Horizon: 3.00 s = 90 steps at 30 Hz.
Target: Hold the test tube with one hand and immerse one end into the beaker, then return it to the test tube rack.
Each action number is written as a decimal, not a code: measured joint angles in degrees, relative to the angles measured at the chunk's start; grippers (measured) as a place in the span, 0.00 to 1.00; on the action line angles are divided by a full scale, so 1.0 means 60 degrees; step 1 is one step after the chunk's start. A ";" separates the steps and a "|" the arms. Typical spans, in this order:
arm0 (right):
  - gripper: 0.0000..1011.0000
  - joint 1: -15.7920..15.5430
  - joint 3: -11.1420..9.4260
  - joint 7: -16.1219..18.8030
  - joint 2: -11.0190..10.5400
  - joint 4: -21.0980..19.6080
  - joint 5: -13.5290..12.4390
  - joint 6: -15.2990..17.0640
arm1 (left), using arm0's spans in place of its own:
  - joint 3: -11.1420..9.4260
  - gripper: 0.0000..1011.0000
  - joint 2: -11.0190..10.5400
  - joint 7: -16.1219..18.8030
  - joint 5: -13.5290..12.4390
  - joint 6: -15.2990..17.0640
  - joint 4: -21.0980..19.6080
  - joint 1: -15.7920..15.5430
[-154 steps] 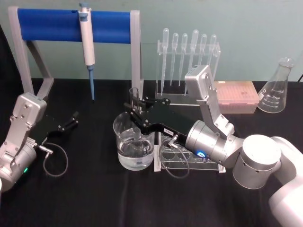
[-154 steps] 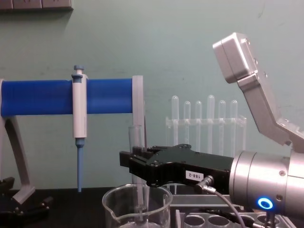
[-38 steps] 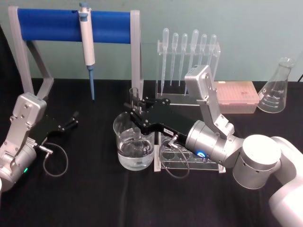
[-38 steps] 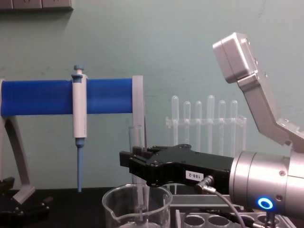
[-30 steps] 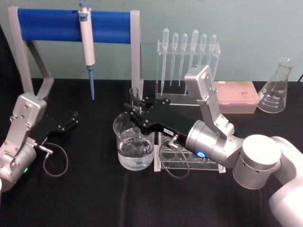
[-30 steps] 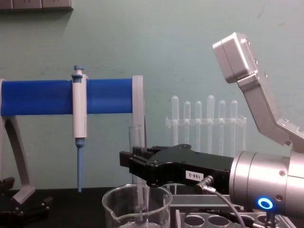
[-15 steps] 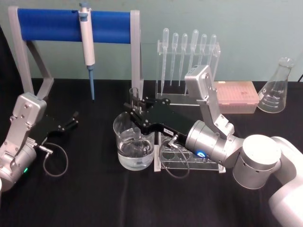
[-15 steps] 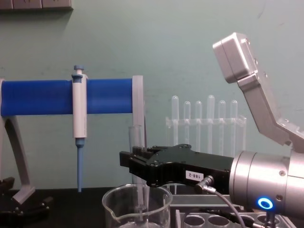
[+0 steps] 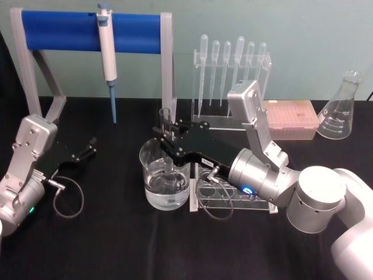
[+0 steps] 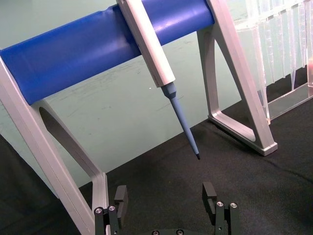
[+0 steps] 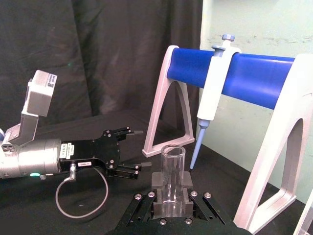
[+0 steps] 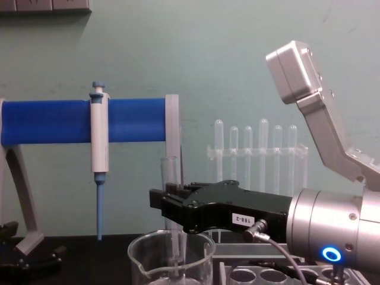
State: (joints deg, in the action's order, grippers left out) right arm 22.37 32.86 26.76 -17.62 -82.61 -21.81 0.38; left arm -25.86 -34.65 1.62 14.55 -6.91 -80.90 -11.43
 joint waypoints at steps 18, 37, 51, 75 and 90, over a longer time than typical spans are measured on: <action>0.22 0.0000 0.0000 0.0000 0.0000 0.0000 0.0000 0.0000 | 0.0000 0.99 0.0000 0.0001 0.0000 0.0000 0.0000 0.0000; 0.22 0.0000 0.0000 0.0000 0.0000 0.0000 -0.0001 0.0000 | 0.0000 0.99 0.0000 0.0001 0.0000 -0.0001 0.0000 0.0000; 0.22 0.0112 -0.0508 -0.0003 -0.0181 -0.1417 -0.0152 0.0463 | 0.0000 0.99 0.0000 0.0001 0.0000 0.0000 0.0000 0.0000; 0.22 -0.1413 -0.2027 -0.1033 -0.2088 -0.4400 -0.0973 0.1746 | 0.0000 0.99 0.0000 0.0001 0.0000 -0.0001 0.0000 0.0000; 0.22 -0.1933 -0.1932 -0.1130 -0.2087 -0.3719 -0.0572 0.1665 | 0.0000 0.99 0.0000 0.0000 0.0000 -0.0001 0.0000 0.0000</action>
State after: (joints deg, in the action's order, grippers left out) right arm 10.77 21.27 19.98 -30.15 -104.92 -25.24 10.37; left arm -25.86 -34.65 1.62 14.55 -6.91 -80.90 -11.43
